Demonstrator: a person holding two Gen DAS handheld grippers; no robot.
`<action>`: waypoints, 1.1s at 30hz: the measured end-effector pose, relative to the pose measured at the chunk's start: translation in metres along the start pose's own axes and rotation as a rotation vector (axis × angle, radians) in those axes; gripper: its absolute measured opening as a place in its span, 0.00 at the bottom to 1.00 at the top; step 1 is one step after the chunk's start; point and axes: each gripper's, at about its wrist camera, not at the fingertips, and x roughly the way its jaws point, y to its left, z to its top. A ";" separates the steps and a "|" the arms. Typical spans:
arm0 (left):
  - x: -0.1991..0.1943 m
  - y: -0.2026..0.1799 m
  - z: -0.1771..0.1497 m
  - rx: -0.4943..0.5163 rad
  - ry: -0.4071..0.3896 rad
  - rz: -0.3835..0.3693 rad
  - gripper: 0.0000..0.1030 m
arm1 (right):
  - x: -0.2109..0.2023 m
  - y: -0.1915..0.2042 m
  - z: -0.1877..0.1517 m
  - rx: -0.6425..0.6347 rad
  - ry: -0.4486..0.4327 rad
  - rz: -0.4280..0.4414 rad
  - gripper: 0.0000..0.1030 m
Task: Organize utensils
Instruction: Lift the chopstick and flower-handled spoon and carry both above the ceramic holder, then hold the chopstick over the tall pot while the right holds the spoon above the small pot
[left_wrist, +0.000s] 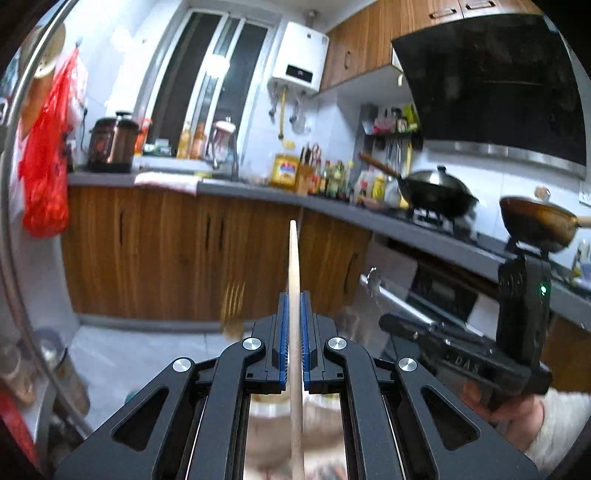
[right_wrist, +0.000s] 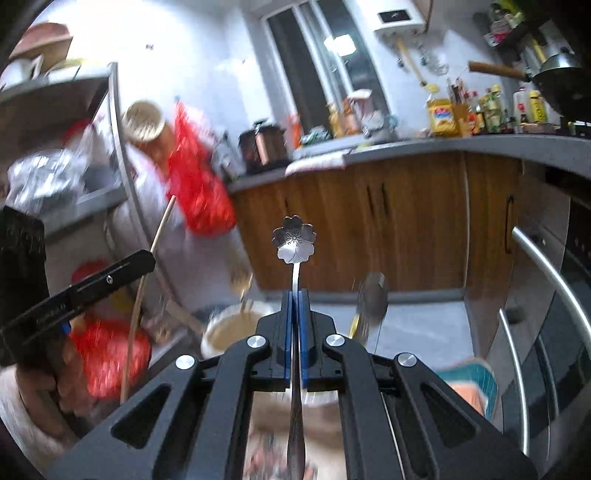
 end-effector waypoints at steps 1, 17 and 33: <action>0.009 -0.001 0.006 0.003 -0.022 0.011 0.06 | 0.003 -0.001 0.003 0.002 -0.015 -0.007 0.03; 0.063 -0.006 -0.005 0.113 -0.226 0.154 0.06 | 0.067 -0.001 -0.016 -0.095 -0.122 -0.054 0.03; 0.065 -0.007 -0.027 0.164 -0.202 0.160 0.06 | 0.060 -0.001 -0.030 -0.135 -0.168 -0.060 0.03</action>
